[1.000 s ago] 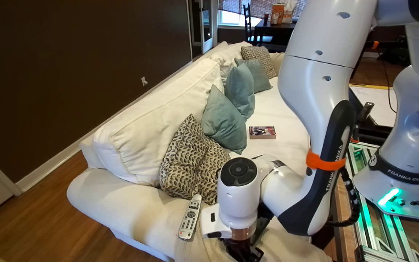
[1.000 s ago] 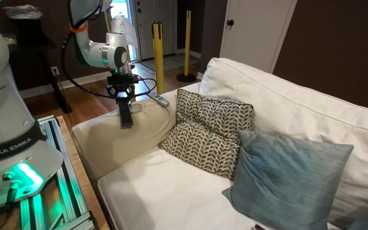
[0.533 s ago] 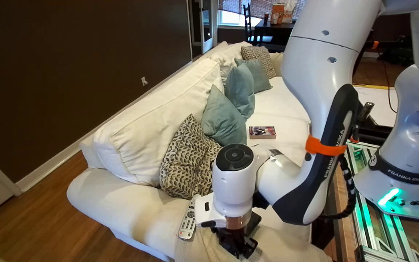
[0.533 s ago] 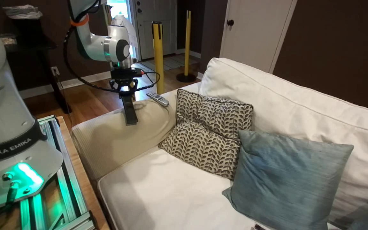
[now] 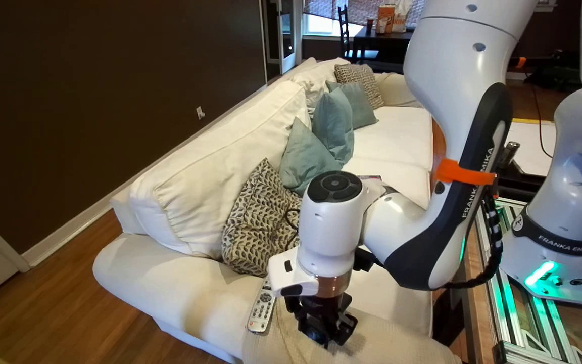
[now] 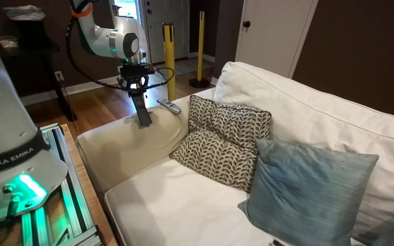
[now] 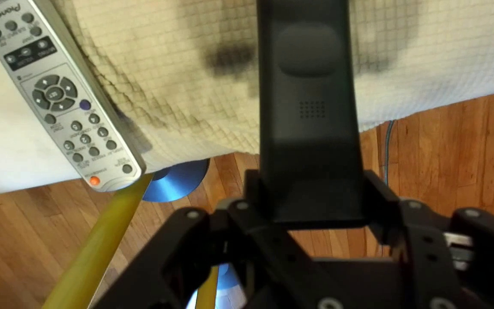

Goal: Put the black remote upright

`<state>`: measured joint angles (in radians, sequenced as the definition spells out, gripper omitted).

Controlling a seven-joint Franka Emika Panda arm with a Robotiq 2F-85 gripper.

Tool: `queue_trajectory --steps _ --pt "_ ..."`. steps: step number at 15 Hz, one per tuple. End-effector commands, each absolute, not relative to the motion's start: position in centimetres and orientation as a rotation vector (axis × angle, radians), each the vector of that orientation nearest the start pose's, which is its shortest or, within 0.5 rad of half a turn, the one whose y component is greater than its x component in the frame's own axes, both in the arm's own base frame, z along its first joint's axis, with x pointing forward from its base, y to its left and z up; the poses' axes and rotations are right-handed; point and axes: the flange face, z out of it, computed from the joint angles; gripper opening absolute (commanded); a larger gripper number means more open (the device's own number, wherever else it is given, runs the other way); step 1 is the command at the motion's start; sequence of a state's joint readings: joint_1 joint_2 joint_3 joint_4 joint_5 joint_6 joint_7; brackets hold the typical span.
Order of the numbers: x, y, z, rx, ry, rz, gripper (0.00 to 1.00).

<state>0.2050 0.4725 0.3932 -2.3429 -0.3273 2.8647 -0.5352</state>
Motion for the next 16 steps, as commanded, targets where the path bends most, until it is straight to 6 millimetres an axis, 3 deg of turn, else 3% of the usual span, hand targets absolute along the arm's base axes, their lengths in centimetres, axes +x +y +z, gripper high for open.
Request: queue_trajectory --steps 1,6,16 --pt "39.8 30.5 18.1 -2.267 -2.014 -0.293 0.33" --pt "38.8 30.2 19.6 -2.146 -2.014 -0.523 0.33" --pt "37.7 26.9 20.9 -2.001 -1.821 -0.871 0.33"
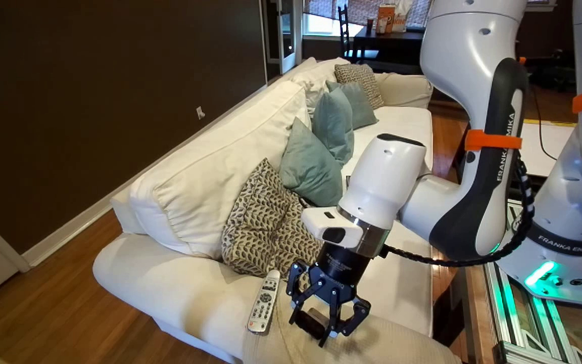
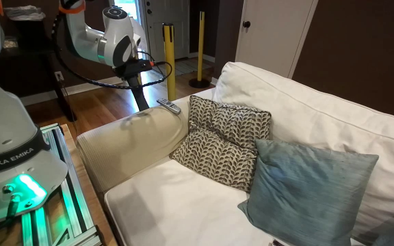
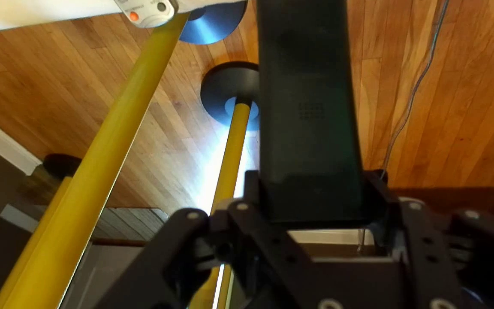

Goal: Put the black remote upright

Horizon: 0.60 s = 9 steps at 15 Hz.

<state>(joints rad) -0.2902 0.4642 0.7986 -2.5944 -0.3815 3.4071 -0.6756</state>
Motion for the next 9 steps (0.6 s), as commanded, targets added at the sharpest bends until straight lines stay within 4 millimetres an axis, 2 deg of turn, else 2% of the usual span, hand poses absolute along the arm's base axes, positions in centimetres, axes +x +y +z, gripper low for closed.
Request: queue_trajectory --steps 1,9 --pt "37.8 26.6 20.9 -1.968 -1.823 -0.899 0.33" --pt "38.0 23.8 19.2 -1.736 -1.828 -1.033 0.33"
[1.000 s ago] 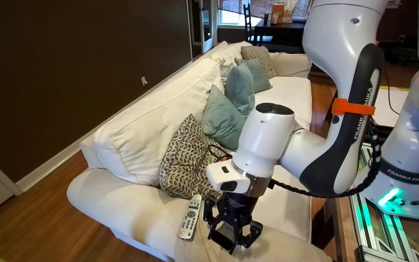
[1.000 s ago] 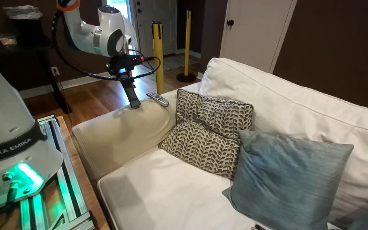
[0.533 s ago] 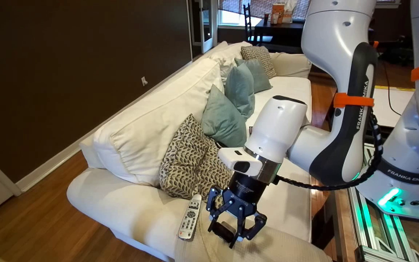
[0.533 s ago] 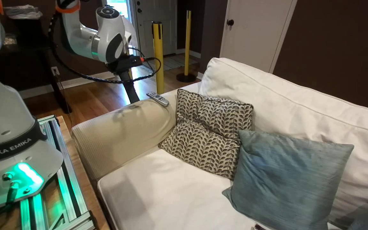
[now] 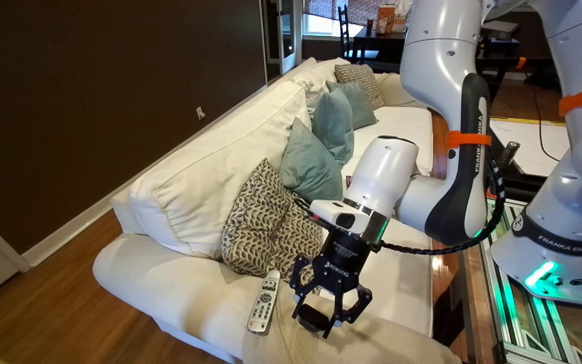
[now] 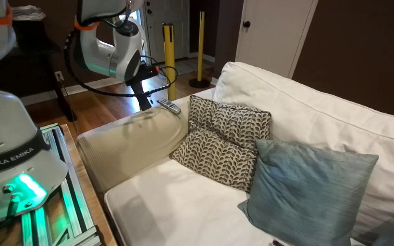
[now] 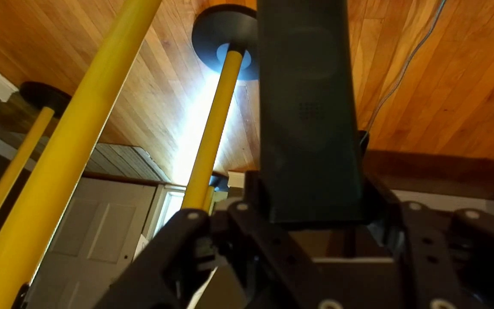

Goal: Put the black remote upright

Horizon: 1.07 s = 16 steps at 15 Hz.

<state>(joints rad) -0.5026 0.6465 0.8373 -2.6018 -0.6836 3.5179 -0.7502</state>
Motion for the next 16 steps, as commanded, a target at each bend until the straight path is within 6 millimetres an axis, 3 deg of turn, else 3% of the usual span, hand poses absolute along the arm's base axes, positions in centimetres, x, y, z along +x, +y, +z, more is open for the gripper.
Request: queue_trajectory --steps 1,7,16 --pt "37.9 23.6 19.0 2.249 2.407 1.380 0.33" --pt "37.9 22.5 17.6 2.188 2.484 1.523 0.33" --pt "37.4 20.1 15.1 2.247 2.477 1.599 0.33"
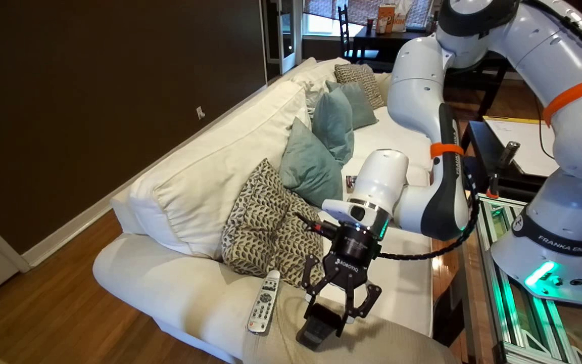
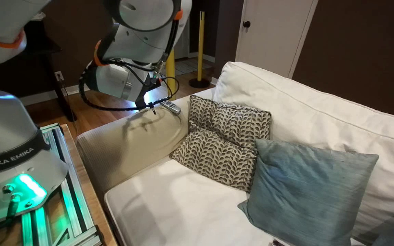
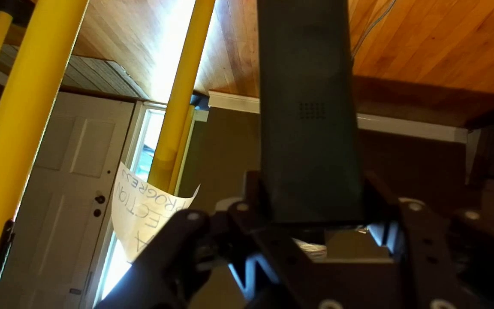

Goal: Put the black remote upright

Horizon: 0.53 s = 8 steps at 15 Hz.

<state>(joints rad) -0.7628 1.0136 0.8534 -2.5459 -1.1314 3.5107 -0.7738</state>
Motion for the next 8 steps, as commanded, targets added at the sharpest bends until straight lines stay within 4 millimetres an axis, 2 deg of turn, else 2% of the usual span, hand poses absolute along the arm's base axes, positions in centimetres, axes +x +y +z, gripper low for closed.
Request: queue_trajectory --steps 1,5,8 --pt "37.4 19.7 14.7 -1.569 -1.713 -1.110 0.33" --pt "37.9 18.9 13.2 -1.603 -1.698 -1.067 0.33" --pt "37.8 18.3 13.0 -1.631 -1.677 -1.044 0.33"
